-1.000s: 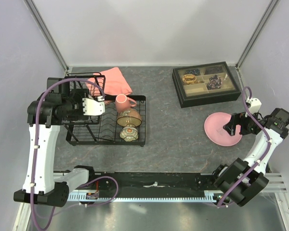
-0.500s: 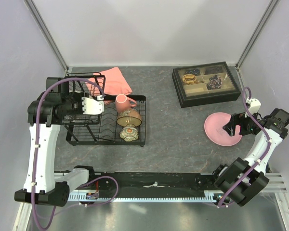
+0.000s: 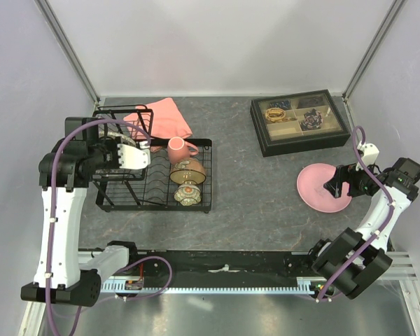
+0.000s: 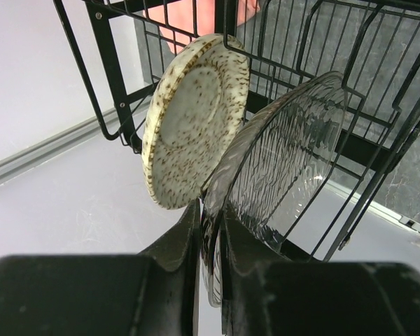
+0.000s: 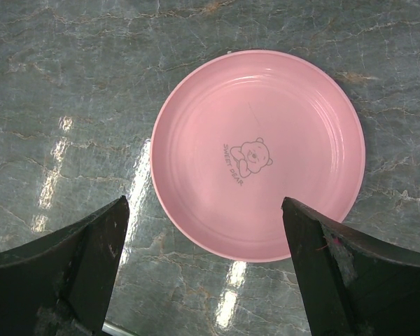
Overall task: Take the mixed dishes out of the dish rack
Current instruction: Pick up the plate from the dish rack.
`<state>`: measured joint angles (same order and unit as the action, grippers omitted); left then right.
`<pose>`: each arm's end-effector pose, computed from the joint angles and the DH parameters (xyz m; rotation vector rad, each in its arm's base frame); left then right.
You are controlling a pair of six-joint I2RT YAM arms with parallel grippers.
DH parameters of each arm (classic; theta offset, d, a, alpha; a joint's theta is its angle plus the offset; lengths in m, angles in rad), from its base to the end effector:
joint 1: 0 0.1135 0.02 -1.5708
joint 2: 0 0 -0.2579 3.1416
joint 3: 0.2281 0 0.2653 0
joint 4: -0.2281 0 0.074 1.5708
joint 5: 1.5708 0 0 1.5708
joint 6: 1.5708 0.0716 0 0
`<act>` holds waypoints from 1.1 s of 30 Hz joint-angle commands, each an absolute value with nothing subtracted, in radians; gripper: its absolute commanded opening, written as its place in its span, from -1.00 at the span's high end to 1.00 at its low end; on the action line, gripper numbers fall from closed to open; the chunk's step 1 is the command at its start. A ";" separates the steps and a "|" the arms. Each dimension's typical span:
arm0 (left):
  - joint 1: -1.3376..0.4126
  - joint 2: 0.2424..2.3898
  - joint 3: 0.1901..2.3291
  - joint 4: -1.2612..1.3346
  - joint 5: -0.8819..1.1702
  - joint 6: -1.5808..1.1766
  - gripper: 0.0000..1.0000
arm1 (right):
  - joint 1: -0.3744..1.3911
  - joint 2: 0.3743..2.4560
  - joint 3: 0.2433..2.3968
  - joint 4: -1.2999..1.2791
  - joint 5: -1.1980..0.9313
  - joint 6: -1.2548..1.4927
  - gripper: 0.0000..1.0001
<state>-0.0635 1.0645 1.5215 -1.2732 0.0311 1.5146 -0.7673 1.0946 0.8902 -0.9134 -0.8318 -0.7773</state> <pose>0.1995 -0.0149 0.4009 1.7750 1.7404 0.6247 0.1954 -0.1150 0.2391 -0.2384 2.2312 0.3473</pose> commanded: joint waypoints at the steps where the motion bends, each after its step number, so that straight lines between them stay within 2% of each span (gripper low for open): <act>1: -0.057 1.055 1.496 -1.158 0.041 1.555 0.93 | -0.761 1.100 0.890 -0.893 -0.844 -0.781 -0.96; 11: -0.057 1.032 1.514 -1.060 0.037 1.559 0.97 | -0.761 1.114 0.894 -0.893 -0.844 -0.778 -0.96; 33: -0.055 1.031 1.641 -1.043 0.101 1.609 0.97 | -0.761 1.117 0.893 -0.891 -0.838 -0.782 -0.96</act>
